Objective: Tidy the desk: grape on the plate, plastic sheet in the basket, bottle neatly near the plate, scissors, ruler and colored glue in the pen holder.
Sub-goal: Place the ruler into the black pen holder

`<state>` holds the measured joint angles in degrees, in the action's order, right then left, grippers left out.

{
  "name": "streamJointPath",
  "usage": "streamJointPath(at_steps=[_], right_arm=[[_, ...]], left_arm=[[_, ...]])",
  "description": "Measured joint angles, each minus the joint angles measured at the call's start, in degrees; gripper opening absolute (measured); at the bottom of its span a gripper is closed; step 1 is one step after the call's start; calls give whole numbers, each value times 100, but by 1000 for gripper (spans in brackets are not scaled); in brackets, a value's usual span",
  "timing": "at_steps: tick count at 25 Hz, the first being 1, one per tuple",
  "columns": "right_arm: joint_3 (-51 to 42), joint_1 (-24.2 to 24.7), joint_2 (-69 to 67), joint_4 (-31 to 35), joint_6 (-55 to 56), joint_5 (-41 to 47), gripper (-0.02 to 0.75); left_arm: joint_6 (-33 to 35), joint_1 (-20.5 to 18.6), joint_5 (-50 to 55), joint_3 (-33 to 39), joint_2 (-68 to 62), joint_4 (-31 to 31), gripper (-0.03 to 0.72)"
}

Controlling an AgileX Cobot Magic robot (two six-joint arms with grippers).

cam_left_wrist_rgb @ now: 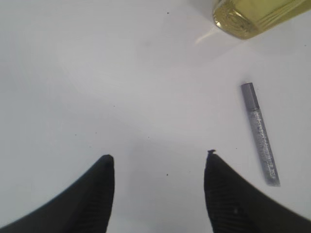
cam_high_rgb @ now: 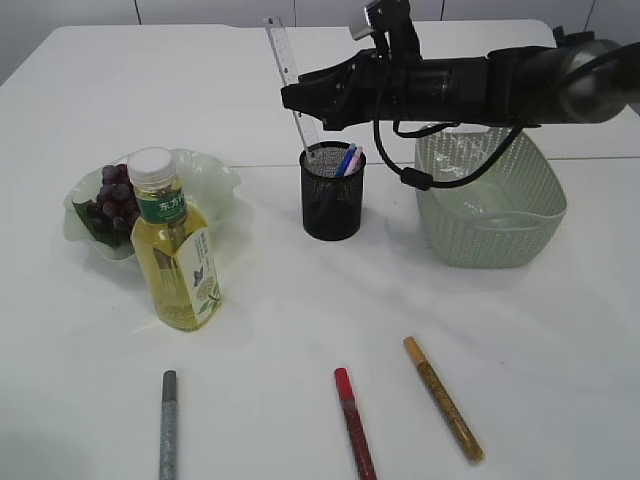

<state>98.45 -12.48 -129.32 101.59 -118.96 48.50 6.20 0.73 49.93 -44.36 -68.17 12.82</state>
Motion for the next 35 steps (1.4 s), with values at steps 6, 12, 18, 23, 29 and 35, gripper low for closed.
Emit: streamJointPath(at_steps=[6,12,18,23,29,35], right_arm=[[294,134,-382,10,0,13,260],[304,324,-578,34,0,67,260],[353,335,-698,44,0,146,260],[411,335,-693,44,0,146,260],[411,335,-693,44,79,181,342],[411,335,-693,44,104,189,369]], left_arm=[[9,0,36,0,0,-70,433],[9,0,36,0,0,-74,433],[9,0,36,0,0,-83,433],[9,0,36,0,0,-83,433],[9,0,36,0,0,-83,433],[9,0,36,0,0,-83,433]])
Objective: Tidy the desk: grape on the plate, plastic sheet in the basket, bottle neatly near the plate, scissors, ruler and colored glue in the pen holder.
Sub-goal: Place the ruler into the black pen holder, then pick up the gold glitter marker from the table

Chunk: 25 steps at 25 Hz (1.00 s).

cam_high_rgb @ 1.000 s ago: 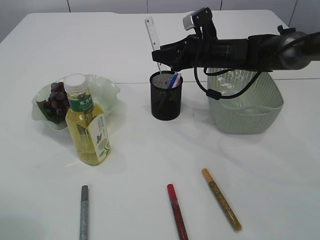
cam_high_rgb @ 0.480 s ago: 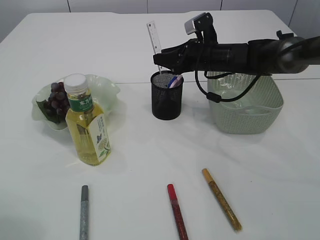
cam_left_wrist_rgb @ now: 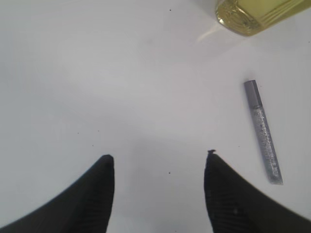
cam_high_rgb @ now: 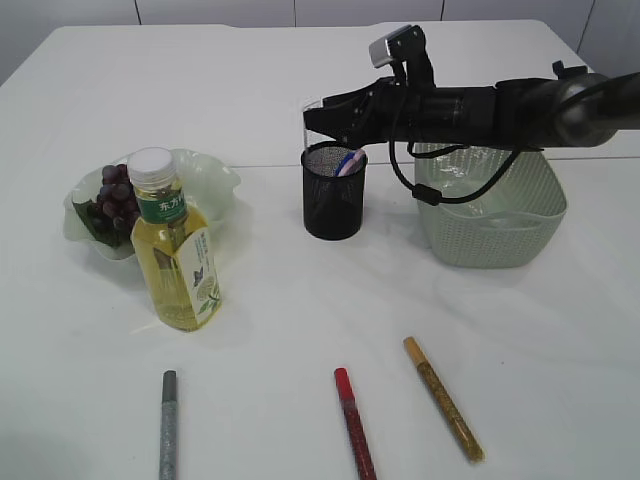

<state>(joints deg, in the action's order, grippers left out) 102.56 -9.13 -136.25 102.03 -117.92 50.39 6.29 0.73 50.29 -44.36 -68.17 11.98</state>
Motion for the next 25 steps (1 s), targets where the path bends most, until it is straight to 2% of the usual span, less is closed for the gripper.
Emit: streamJointPath(at_steps=[5,8,11,14,16,19,22,25], right_arm=[[10,0,68,-22,856,-179,371],[10,0,424,-417,1779,-512,372],[10,9,1025,-1684,2927,-564,372],[13,9,1710,-3497,4898,-500,372],[23,-3,2117,-4923,6318,-142,372],[-1,-39,2622,-6614,7947,445,372],[-180,-39,3013,-7397,8903,821,372],[-710,-119,3440,-7810,9478,998,365]], left_arm=[[0,0,0,0,0,0,433],[0,0,13,0,0,0,433],[0,0,61,0,0,-4,433],[0,0,75,0,0,-4,433],[0,0,75,0,0,-4,433],[0,0,75,0,0,-4,433],[0,0,79,0,0,-4,433],[0,0,79,0,0,-4,433]])
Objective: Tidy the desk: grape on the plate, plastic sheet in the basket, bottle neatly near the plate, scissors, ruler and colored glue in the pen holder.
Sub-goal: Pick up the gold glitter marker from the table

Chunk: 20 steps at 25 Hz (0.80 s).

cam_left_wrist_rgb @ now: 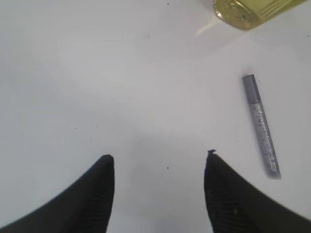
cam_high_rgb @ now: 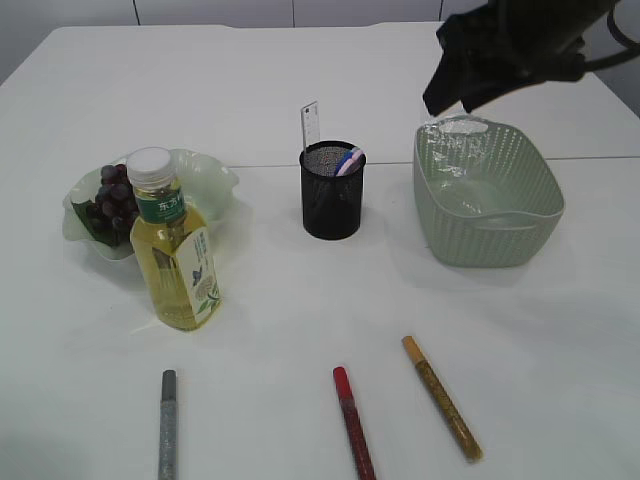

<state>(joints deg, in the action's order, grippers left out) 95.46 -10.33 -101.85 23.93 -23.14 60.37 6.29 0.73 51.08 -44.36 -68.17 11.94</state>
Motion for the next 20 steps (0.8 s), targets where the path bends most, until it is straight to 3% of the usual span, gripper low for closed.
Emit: streamJointPath(at_steps=[4,10,14,20], right_arm=[[-1151,-392,574,-670,749,26,357],[-2560,-1367,861,-1730,2005,26,355],[-2761,-1744,623,-2010,2944,-129,355],[-2761,-1768,-59,-2085,3342,-451,355]], left_arm=[[0,0,9,0,0,0,433],[0,0,9,0,0,49,433],[0,0,9,0,0,124,427],[0,0,9,0,0,147,413]])
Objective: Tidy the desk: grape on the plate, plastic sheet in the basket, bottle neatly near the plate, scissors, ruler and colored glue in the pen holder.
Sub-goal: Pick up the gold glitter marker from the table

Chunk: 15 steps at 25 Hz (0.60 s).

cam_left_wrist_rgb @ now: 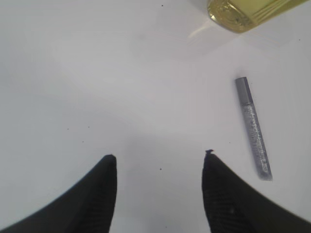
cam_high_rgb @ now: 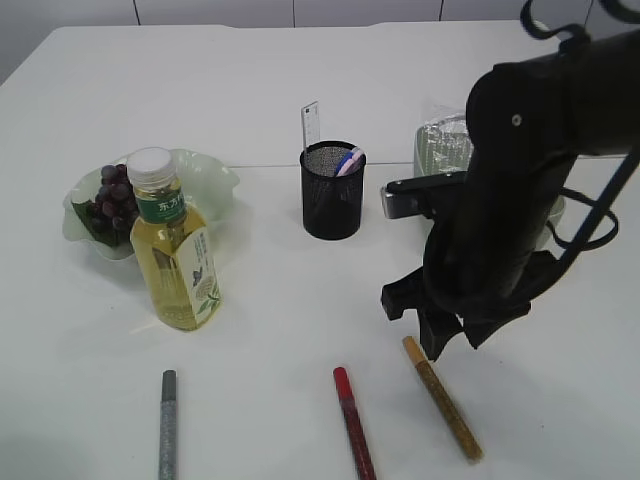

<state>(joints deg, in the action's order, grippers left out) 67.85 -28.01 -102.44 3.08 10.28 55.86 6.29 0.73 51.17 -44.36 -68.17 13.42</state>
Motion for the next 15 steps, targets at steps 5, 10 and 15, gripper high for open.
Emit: streamJointPath(at_steps=[5,10,15], right_arm=[[0,0,-447,24,18,-211,355],[0,0,-769,125,27,-458,355],[0,0,-952,188,31,-599,355]], left_arm=[[0,0,14,0,0,0,405],[0,0,53,0,0,0,404],[0,0,64,0,0,0,403]])
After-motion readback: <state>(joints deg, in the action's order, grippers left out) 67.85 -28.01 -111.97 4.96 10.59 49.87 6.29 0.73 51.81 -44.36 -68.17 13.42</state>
